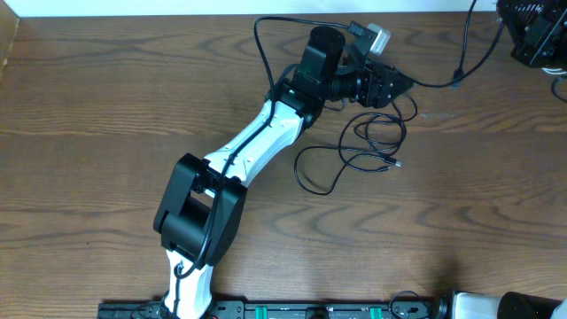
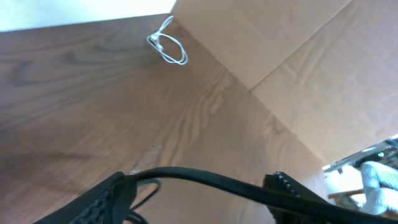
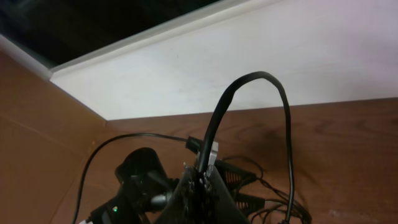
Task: Untangle cables
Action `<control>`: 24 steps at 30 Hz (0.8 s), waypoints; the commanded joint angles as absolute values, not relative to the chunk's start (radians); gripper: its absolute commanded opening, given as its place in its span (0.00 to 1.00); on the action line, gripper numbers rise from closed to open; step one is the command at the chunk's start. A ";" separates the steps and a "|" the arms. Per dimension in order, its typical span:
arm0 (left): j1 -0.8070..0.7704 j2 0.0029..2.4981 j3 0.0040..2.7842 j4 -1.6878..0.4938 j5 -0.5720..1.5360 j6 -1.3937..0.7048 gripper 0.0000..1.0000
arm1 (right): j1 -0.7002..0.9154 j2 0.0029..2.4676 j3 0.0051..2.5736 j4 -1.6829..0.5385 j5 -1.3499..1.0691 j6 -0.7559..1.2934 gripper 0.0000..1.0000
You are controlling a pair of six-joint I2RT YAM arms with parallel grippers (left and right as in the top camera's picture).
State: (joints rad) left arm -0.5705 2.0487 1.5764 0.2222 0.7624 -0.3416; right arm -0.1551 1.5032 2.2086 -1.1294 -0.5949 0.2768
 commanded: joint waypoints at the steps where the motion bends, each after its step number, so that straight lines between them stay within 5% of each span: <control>1: -0.569 2.048 1.572 0.245 0.713 -0.334 0.69 | -0.156 1.506 2.211 -1.132 -0.597 0.256 0.01; 19: -0.636 2.048 1.572 0.480 0.713 -0.246 0.69 | -0.156 1.506 2.211 -1.145 -0.597 0.253 0.01; 24: -0.641 2.048 1.572 0.526 0.702 -0.210 0.47 | -0.156 1.506 2.211 -1.147 -0.597 0.253 0.01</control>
State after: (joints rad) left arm -0.6422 2.0487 1.5757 0.5018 0.7174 -0.2554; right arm -0.1551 1.5032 2.2086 -1.1423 -0.5949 0.2729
